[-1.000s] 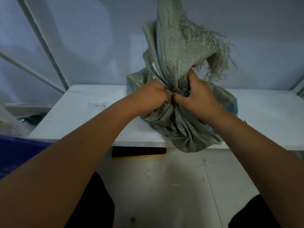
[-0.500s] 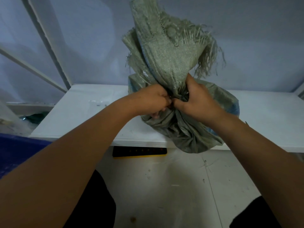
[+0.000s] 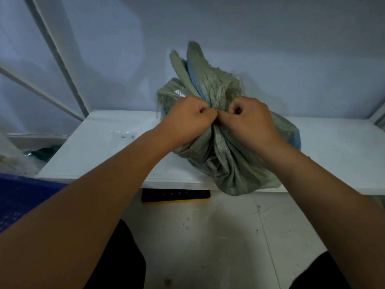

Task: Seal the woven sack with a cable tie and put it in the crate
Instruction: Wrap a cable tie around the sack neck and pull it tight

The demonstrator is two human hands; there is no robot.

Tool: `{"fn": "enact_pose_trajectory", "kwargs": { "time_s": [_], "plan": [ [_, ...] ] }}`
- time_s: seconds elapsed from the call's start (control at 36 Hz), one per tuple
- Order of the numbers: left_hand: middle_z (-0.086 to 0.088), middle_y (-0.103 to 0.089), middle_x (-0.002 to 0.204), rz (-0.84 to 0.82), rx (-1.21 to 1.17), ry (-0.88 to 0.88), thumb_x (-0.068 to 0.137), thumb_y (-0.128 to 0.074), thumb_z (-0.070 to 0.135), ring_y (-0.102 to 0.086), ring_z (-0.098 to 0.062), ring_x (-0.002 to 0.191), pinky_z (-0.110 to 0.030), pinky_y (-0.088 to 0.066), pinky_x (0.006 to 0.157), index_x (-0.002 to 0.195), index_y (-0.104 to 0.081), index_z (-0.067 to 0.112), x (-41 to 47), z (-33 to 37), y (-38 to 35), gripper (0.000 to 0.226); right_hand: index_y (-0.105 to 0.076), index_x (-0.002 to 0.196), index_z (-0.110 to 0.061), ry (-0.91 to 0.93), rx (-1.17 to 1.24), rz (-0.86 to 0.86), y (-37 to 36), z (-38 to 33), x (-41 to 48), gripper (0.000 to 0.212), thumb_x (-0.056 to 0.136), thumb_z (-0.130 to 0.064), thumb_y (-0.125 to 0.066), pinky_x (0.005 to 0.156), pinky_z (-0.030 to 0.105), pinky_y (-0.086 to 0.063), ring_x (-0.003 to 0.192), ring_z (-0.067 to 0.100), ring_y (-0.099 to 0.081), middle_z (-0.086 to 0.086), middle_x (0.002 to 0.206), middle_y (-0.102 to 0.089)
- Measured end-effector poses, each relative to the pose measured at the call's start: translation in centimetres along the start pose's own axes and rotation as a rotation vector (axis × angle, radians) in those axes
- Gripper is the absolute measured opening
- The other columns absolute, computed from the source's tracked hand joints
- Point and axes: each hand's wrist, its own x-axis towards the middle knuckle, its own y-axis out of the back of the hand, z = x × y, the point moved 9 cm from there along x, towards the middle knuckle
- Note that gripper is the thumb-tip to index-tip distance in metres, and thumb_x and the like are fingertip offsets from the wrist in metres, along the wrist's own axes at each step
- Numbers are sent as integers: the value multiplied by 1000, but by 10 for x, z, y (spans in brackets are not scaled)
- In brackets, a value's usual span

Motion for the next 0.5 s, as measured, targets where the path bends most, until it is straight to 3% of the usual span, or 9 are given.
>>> {"fn": "enact_pose_trajectory", "kwargs": {
  "time_s": [0.19,0.33,0.39,0.44,0.5],
  "plan": [
    [4,-30,48,39,57,-155,89,-59,15,-30,-7,44,-20,-24,45,53,-36,16,-1,10,-2,43,-53,57,-16,-57,95,-46,-3,10,0,36,83,-32,-73,53,27,-33,52,7,-42,-7,52,-47],
    [7,-28,48,57,20,-195,88,-59,13,-29,-5,44,-18,-24,45,53,-34,17,-1,16,1,44,-63,80,-18,-153,40,-186,-16,17,-5,31,89,-47,-58,62,33,-39,73,13,-58,-3,77,-62],
    [7,-29,47,56,-9,-193,90,-59,12,-30,-4,42,-16,-25,44,53,-37,14,-1,15,2,42,-71,86,-21,-212,156,-292,-27,20,-9,36,87,-53,-53,70,36,-46,82,15,-66,-3,83,-70],
    [7,-30,47,45,-19,-186,91,-59,12,-31,-4,42,-16,-26,44,54,-39,12,-2,12,1,42,-74,85,-22,-257,300,-351,-35,21,-13,38,83,-54,-54,71,35,-49,78,9,-70,-6,81,-75],
    [6,-33,48,22,-34,-166,92,-58,11,-32,-4,43,-16,-27,45,55,-42,10,-3,9,-2,40,-74,85,-19,-258,381,-376,-38,20,-17,30,91,-42,-55,68,30,-48,71,5,-69,-7,76,-75]
  ]
}}
